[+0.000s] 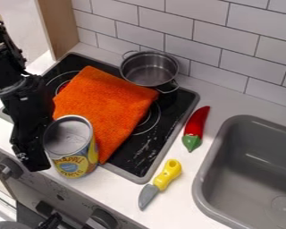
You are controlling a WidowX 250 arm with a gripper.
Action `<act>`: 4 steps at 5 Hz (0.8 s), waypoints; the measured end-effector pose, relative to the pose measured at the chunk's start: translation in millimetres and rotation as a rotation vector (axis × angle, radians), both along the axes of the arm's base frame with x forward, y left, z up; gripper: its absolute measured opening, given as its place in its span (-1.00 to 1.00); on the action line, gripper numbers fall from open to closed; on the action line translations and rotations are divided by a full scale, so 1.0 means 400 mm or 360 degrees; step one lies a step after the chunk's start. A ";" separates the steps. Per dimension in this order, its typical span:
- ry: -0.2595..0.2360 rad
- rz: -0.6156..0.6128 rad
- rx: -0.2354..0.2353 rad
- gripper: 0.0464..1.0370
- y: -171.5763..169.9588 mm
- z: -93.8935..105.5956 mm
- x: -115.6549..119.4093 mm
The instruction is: Moved the can to the bottom part of the orange cloth
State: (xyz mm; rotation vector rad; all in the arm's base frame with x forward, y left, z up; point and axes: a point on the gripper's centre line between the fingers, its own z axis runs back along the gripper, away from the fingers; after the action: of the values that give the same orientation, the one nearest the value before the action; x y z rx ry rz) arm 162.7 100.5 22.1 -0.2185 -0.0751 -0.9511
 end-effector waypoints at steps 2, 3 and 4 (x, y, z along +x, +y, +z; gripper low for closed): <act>-0.0038 0.0062 -0.0015 0.92 0.024 0.027 0.025; -0.0077 0.0116 0.0006 0.92 0.055 0.043 0.038; -0.0084 0.0149 0.0032 0.92 0.098 0.046 0.051</act>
State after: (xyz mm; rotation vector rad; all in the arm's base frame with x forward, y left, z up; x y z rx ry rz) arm 183.0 139.5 40.6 -0.1696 -0.1234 -0.8643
